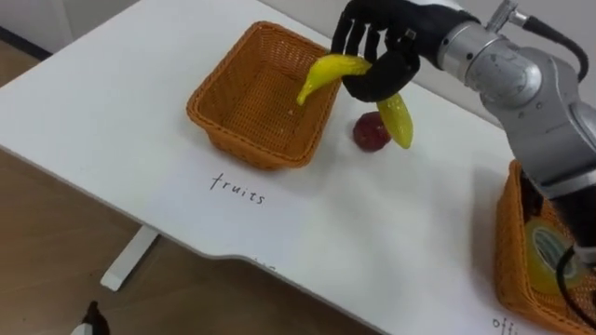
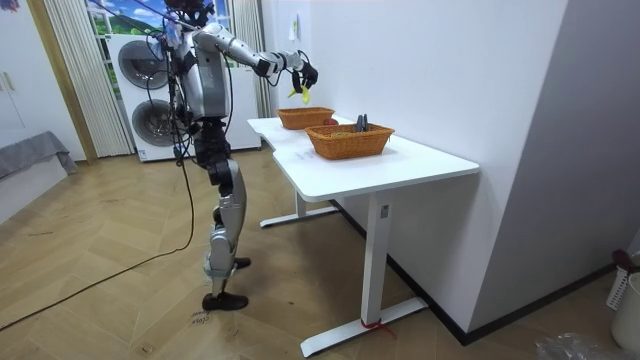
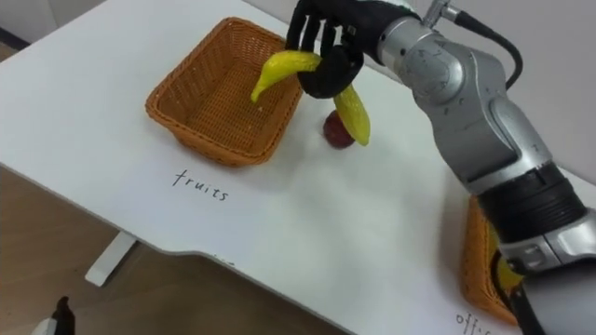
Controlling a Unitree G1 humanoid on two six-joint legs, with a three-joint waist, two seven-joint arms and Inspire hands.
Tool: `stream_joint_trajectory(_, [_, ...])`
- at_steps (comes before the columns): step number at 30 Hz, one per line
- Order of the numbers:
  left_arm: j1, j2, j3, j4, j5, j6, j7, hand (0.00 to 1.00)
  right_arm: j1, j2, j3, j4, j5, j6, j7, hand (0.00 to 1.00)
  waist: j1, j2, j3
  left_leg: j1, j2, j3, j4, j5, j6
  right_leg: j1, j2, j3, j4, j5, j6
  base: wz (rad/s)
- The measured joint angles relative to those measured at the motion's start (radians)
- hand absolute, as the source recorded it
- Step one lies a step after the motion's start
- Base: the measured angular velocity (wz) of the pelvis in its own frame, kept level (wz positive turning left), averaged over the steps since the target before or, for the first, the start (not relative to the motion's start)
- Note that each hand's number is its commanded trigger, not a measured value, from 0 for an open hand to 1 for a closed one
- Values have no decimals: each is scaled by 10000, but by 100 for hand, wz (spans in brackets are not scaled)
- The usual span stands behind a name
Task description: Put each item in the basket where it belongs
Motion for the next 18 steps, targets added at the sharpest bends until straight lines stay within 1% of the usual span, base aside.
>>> stream_joint_trajectory(2, [6,40,-6,-13,0,-1,4,0,0,68,9,219,6,-34,-149,100,38,-34,-1,-15,-5,-31,-2,0,0,0,0,-14,3,0,0,7])
stream_joint_trajectory(4, [40,120,-98,-113,0,-3,7,0,0,71,79,327,8,-125,-311,100,63,-79,-3,-75,-10,-64,12,0,0,-20,-1,-103,2,0,0,7])
stream_joint_trajectory(6, [57,135,-97,-225,9,-3,5,0,0,72,111,428,-53,-185,-419,100,85,-111,-9,-140,-14,-67,45,0,1,-42,-4,-164,2,0,0,5])
stream_joint_trajectory(10, [75,158,-182,-403,39,-12,-4,0,-15,64,303,521,-378,-237,-669,100,179,-154,-1,-255,-15,-27,123,0,1,-157,-7,-131,7,0,0,-2])
stream_joint_trajectory(11, [76,157,-214,-423,238,-17,-3,0,-18,65,448,614,-385,-250,-718,100,210,-157,11,-255,-15,-21,135,0,1,-157,-10,-125,7,0,0,0])
stream_joint_trajectory(12, [82,160,-233,-484,347,-21,-4,0,-19,65,568,690,-394,-261,-718,100,237,-152,58,-278,-15,-25,164,0,1,-158,-8,-117,7,0,0,3])
stream_joint_trajectory(13, [79,164,-259,-507,387,-27,-2,0,-20,64,618,718,-397,-270,-719,100,256,-177,74,-290,-14,-26,177,0,1,-161,-6,-108,7,0,1,5])
stream_joint_trajectory(15, [83,176,-307,-558,397,-31,-3,0,-36,69,775,872,-397,-406,-719,100,281,-184,146,-403,-12,-32,209,0,0,-249,1,-80,9,-3,4,0])
stream_joint_trajectory(17, [127,175,-332,-563,397,-32,-4,0,-40,68,779,917,-397,-426,-719,100,309,-214,125,-502,-20,-31,258,-1,0,-321,3,-15,2,-3,4,0])
stream_joint_trajectory(18, [169,186,-331,-563,396,-37,-5,0,-40,68,779,931,-397,-436,-719,100,326,-204,134,-511,-21,-35,265,-1,0,-321,6,-15,2,-3,4,0])
